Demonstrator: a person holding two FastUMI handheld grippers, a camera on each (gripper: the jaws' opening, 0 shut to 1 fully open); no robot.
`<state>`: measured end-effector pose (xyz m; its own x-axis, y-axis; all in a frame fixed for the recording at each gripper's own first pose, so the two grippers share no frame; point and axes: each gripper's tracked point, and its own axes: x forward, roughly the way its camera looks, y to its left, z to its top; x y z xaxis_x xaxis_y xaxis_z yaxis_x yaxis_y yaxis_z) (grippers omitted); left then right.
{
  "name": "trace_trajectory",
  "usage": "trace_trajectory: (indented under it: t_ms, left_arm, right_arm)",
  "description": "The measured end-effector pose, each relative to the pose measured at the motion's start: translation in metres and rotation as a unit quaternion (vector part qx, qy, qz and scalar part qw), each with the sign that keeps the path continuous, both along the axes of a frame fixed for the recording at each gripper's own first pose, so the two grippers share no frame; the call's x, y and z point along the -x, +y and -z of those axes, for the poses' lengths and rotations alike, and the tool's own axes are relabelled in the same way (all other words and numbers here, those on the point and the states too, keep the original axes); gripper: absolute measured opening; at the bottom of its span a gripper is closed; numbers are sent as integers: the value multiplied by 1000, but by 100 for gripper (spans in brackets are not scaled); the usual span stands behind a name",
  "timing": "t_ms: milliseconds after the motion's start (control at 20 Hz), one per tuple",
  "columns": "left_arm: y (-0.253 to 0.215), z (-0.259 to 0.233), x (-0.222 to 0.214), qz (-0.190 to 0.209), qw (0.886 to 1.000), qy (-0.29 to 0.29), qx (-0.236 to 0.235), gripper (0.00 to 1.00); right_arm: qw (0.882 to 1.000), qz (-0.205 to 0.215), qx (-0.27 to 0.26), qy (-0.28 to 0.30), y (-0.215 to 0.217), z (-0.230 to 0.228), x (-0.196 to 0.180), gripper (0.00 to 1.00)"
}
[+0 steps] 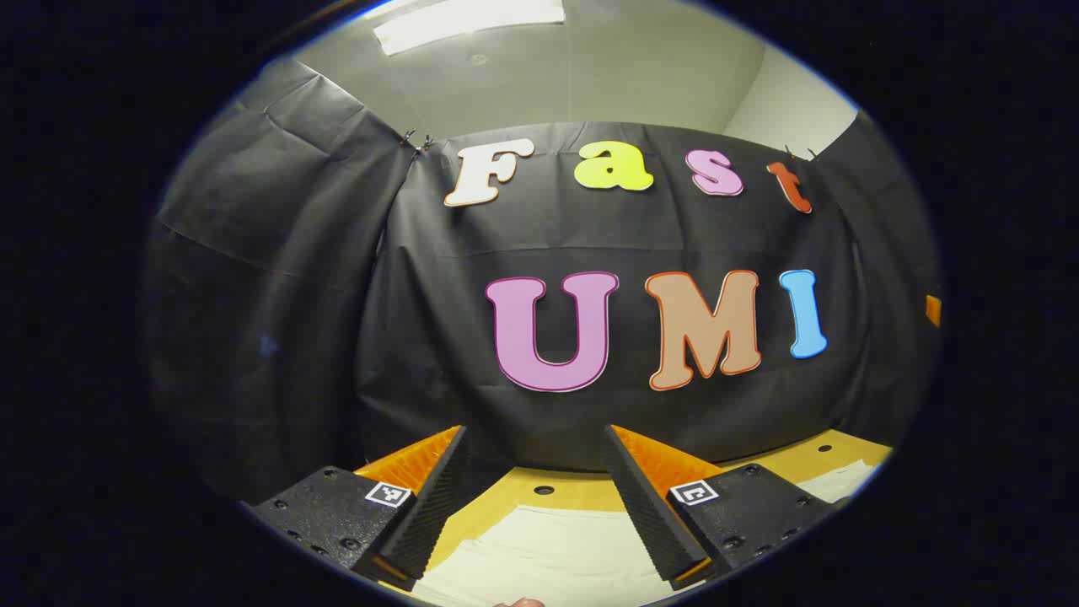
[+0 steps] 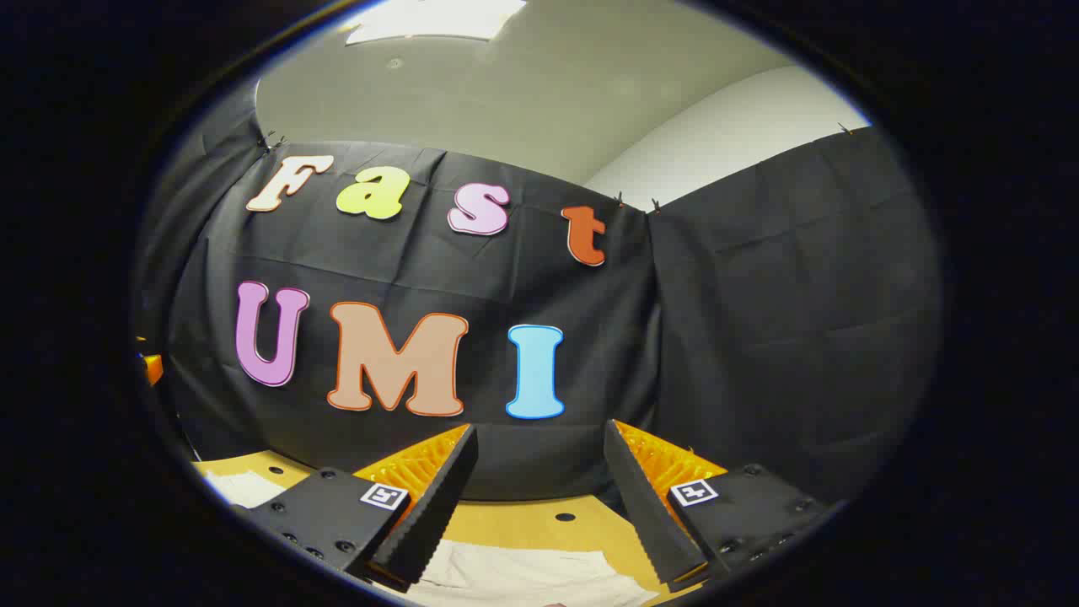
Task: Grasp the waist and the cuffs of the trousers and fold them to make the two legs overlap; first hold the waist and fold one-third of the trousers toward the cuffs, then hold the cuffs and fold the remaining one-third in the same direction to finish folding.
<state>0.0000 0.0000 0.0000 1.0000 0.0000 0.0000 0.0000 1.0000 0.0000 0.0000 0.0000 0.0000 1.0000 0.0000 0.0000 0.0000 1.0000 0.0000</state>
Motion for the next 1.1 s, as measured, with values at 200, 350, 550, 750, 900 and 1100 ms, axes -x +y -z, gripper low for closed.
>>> trace_trajectory:
  t_ms: [200,350,550,750,900,1100]
  left_arm:
    - [1,-1,2,-3,1000,-1,-3,95]
    - [0,-5,4,-2,1000,-7,-12,95]
    - [-1,-14,6,1,1000,-20,-20,95]
    - [-3,-13,8,4,999,-22,-25,95]
    - [-4,-8,11,5,999,-20,-30,95]
    - [-10,8,13,19,998,-14,-55,95]
  right_arm:
    - [1000,-4,18,4,-3,5,-2,98]
    - [1000,-7,20,0,-1,4,-3,97]
    - [1000,-16,17,-2,5,3,-5,98]
    - [999,-24,28,-4,8,4,-6,97]
    - [999,-30,31,0,11,9,-4,97]
    - [999,-33,26,6,13,14,-5,98]
